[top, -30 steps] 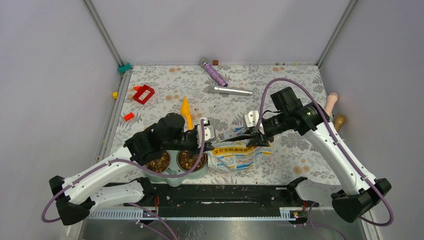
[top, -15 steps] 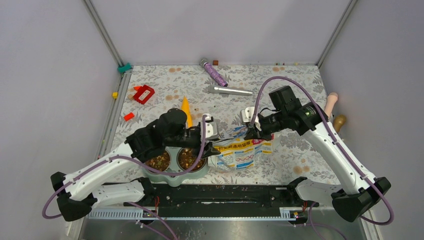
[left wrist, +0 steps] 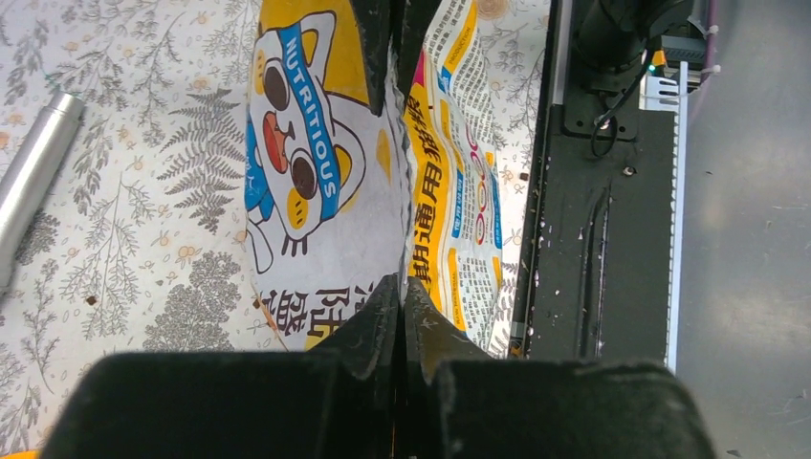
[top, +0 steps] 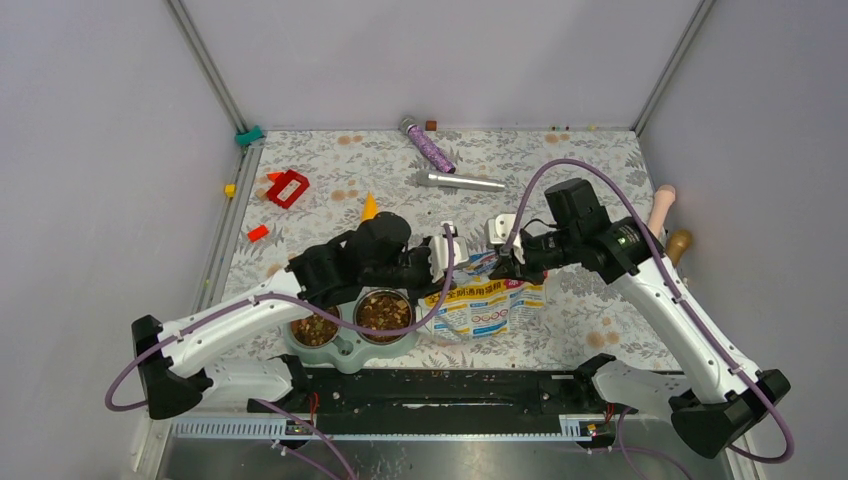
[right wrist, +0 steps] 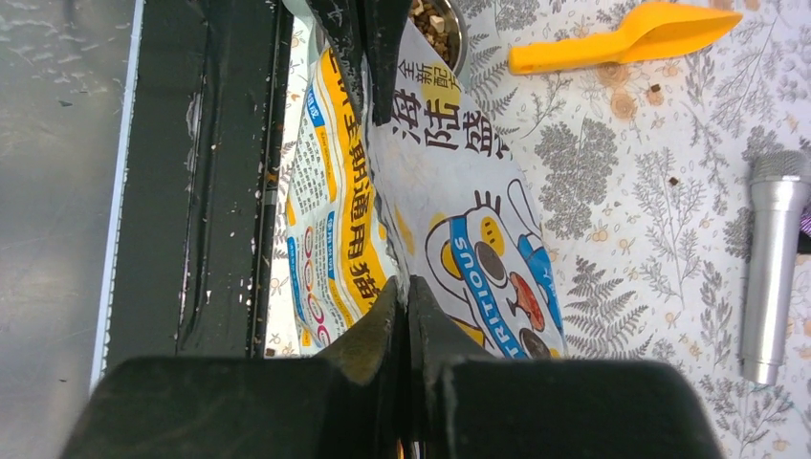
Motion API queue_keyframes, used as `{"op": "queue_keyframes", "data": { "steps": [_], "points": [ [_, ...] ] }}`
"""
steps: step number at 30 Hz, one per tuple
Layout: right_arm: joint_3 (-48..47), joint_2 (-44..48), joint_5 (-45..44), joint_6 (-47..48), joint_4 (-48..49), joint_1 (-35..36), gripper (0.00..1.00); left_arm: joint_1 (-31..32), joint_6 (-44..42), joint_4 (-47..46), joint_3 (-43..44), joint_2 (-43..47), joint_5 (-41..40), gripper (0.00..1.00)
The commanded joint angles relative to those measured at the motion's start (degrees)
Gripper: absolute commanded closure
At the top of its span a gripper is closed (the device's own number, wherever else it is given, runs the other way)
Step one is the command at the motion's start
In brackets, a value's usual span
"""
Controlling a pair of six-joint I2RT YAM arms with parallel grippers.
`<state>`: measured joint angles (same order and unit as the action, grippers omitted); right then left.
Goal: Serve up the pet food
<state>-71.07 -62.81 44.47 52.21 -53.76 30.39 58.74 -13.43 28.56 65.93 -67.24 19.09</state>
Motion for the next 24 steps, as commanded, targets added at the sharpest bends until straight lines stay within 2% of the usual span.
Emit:
{"op": "queue_keyframes", "data": {
  "steps": [1, 2, 5, 6, 12, 19, 21, 22, 23, 24],
  "points": [
    [-0.01, 2.73, 3.44, 3.51, 3.00, 0.44, 1.00, 0.67, 2.27, -6.18, -1.72, 4.36, -3.92, 1.00],
    [0.11, 2.83, 3.88, 3.75, 2.97, 0.42, 0.96, 0.67, 2.93, -6.88, -2.27, 5.15, -4.78, 1.00],
    [0.14, 2.75, 6.23, 3.71, 3.01, 0.44, 0.72, 0.67, 3.73, -8.50, -3.32, 6.77, -5.12, 1.00],
    [0.06, 2.62, 7.17, 3.63, 3.10, 0.45, 0.68, 0.72, 3.80, -8.55, -3.38, 6.76, -4.69, 1.00],
    [-0.03, 0.95, 9.11, 2.74, 4.22, 1.72, 0.53, 0.72, 3.93, -8.54, -2.45, 5.50, -3.87, 1.00],
    [1.48, -0.29, 7.25, -1.25, 10.10, 3.40, 0.52, 0.84, 3.72, -8.84, -1.77, 4.64, -2.28, 1.00],
    [1.75, -0.74, 6.42, -1.58, 10.84, 4.06, 0.57, 0.85, 3.59, -8.87, -1.79, 4.76, -1.94, 1.00],
    [1.73, -1.00, 5.94, -1.46, 10.79, 4.28, 0.60, 0.85, 3.54, -8.87, -1.84, 4.94, -2.00, 0.99],
    [1.80, -1.33, 5.36, -1.26, 10.79, 4.45, 0.67, 0.85, 3.32, -9.01, -2.15, 5.15, -2.08, 0.93],
    [1.83, -1.62, 4.56, -0.89, 10.86, 4.66, 0.81, 0.85, 3.24, -9.50, -2.63, 5.52, -2.28, 0.85]
  ]
}}
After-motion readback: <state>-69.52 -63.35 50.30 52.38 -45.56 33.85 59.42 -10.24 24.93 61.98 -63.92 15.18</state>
